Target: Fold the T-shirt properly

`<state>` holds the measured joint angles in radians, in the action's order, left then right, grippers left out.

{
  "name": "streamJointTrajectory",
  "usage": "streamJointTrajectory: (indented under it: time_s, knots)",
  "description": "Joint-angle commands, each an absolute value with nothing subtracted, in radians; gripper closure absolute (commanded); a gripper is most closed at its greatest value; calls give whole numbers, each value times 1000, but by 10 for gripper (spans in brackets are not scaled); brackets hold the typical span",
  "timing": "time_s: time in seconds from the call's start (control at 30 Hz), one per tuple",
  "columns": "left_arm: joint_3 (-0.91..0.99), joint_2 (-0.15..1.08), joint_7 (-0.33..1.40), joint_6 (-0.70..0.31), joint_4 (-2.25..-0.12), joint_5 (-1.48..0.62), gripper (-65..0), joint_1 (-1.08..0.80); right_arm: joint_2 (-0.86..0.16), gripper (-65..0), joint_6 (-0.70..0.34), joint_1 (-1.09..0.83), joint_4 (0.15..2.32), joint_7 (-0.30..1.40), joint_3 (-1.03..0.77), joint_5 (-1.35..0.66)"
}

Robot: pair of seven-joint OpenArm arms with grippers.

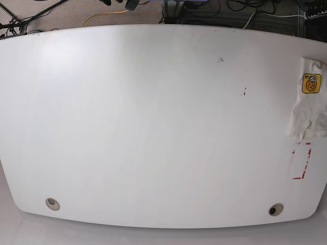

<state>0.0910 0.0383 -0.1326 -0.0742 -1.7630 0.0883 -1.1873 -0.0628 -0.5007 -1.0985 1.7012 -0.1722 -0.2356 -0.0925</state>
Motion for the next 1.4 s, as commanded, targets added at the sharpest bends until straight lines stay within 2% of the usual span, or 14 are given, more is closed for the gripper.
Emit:
streamJointTrajectory:
  time_s: [0.0, 0.1, 0.63, 0.8, 1.07, 1.37]
  knots:
    - [91, 44, -153, -68, -1672, 84, -374, -1194, -91, -224, -506, -1099, 1616, -186, -203, -102]
    - [91, 45, -154, -71, -1527, 84, -374, -1102, -127, -224, -503, -1036, 1486, -186, -171, -101]
    - [91, 45, -150, -71, -670, 90, -374, -550, -133, -224, -501, -602, 748, -180, -165, -96]
    - [91, 54, -150, -71, -415, 90, -374, -400, -136, -224, -443, -527, 619, -180, -150, -94]
    - [91, 71, -150, -68, -191, 90, -374, -243, -136, -224, -292, -437, 490, -179, -27, -94]
    - [61, 74, -68, -71, -107, 90, -374, -148, -131, -230, -183, -335, 335, -179, 54, -97]
